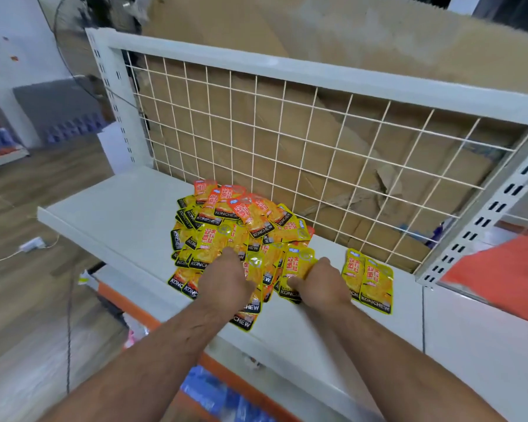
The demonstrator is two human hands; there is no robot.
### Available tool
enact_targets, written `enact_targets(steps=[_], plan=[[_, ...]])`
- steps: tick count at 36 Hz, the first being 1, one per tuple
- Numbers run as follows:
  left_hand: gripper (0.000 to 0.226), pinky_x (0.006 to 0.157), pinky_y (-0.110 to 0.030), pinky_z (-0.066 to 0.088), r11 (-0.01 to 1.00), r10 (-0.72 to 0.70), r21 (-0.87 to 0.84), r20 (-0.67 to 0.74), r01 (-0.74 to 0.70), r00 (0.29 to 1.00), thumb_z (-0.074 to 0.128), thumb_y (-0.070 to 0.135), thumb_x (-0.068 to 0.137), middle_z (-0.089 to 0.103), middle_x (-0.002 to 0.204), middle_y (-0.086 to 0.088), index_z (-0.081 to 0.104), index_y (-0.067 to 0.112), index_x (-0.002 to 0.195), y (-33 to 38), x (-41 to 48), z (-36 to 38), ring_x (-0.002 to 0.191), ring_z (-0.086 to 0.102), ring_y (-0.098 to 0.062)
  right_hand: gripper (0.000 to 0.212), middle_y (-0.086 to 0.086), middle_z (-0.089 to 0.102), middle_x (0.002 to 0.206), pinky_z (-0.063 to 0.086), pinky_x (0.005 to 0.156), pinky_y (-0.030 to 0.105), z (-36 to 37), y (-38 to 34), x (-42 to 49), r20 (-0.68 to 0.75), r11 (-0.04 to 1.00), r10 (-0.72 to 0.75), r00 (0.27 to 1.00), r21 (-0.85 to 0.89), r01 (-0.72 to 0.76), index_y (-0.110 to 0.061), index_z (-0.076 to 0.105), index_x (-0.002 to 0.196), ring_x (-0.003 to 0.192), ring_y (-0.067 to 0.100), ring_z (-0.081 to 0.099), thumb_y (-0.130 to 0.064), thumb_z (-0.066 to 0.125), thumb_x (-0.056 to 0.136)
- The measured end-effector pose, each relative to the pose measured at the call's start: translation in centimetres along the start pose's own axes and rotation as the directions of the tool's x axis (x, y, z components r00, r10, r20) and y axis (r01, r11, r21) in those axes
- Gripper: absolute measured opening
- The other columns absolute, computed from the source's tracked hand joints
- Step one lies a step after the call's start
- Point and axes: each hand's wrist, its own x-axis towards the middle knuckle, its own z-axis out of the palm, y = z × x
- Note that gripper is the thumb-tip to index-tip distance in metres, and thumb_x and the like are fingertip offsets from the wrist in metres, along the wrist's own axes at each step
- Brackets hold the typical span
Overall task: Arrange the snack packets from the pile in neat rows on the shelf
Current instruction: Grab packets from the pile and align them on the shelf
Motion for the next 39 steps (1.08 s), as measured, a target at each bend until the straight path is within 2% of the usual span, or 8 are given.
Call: enact_targets(steps=[6,10,12,14,18,22,30,39], plan=[[0.037,0.066,-0.033,0.047,0.993,0.000,-0.119,-0.019,-0.002,1.000,0.066,0.014,0.078,0.065,0.093,-0.009,0.038,0.011,0.103,-0.4,-0.2,-0.2,0.088,0.065,-0.032,0.055,0.005,0.064,0.107,0.042,0.070,0.030,-0.1,0.5,-0.5,0.021,0.998,0.017,1.000,0.065,-0.019,-0.011,0.049,0.110,0.102,0.029,0.063,-0.047,0.075,0.077],[0.036,0.062,-0.030,0.044,0.967,-0.034,-0.253,0.036,0.042,0.999,0.070,0.012,0.077,0.057,0.082,-0.001,0.042,0.013,0.100,-0.3,-0.6,-0.6,0.078,0.059,-0.024,0.032,0.002,0.068,0.087,0.044,0.062,0.028,0.2,0.9,-0.5,0.046,0.985,-0.014,0.999,0.170,0.006,-0.014,0.062,0.087,0.082,0.024,0.064,-0.039,0.077,0.075],[0.034,0.061,-0.027,0.039,0.959,-0.033,-0.279,0.068,0.051,0.997,0.072,0.014,0.076,0.046,0.072,0.007,0.041,0.018,0.089,0.0,-0.9,-0.6,0.074,0.053,-0.021,0.030,0.002,0.062,0.078,0.041,0.062,0.029,0.1,1.0,-0.8,0.066,0.972,-0.044,0.997,0.232,0.028,-0.015,0.054,0.072,0.077,0.023,0.059,-0.032,0.078,0.078],[0.034,0.062,-0.026,0.033,0.957,0.002,-0.289,0.081,0.021,0.997,0.072,0.013,0.074,0.038,0.063,0.005,0.039,0.021,0.070,0.3,-1.1,-0.4,0.068,0.044,-0.019,0.042,0.001,0.051,0.068,0.034,0.062,0.031,-0.3,1.2,-1.4,0.069,0.960,-0.059,0.996,0.277,0.038,-0.017,0.041,0.063,0.072,0.023,0.051,-0.027,0.079,0.080],[0.044,0.054,-0.027,0.029,0.914,0.036,-0.407,0.075,-0.002,0.997,0.071,0.009,0.075,0.036,0.059,-0.005,0.032,0.017,0.057,1.5,-1.5,0.3,0.052,0.036,-0.016,0.046,0.001,0.046,0.067,0.034,0.063,0.033,-0.8,2.1,-1.7,0.048,0.944,-0.060,0.997,0.328,0.042,-0.019,0.036,0.065,0.069,0.023,0.046,-0.027,0.079,0.079],[0.042,0.051,-0.030,0.020,0.860,0.043,-0.510,0.044,-0.014,0.998,0.071,0.004,0.076,0.033,0.058,-0.002,0.035,0.017,0.060,3.7,-1.8,0.8,0.054,0.031,-0.019,0.040,0.000,0.052,0.070,0.037,0.065,0.032,-1.7,3.9,-1.6,-0.004,0.894,0.009,1.000,0.449,-0.006,-0.020,0.041,0.068,0.072,0.023,0.050,-0.025,0.079,0.079],[0.041,0.041,-0.020,0.025,0.811,0.087,-0.584,0.142,0.012,0.986,0.073,0.004,0.079,0.039,0.046,0.007,0.042,0.017,0.055,7.8,-1.9,3.0,0.047,0.036,-0.013,0.035,-0.004,0.052,0.068,0.036,0.060,0.030,-4.8,9.9,-0.4,-0.046,0.808,0.166,0.985,0.579,-0.110,-0.020,0.043,0.067,0.070,0.020,0.050,-0.020,0.076,0.079],[0.037,0.049,-0.025,0.027,0.794,0.076,-0.603,0.225,0.077,0.971,0.073,0.007,0.078,0.043,0.052,0.002,0.046,0.017,0.054,11.9,-1.6,5.2,0.049,0.038,-0.015,0.030,0.001,0.061,0.069,0.042,0.066,0.029,-7.3,15.8,1.8,-0.072,0.742,0.326,0.942,0.637,-0.208,-0.018,0.053,0.066,0.069,0.022,0.056,-0.021,0.081,0.076]])
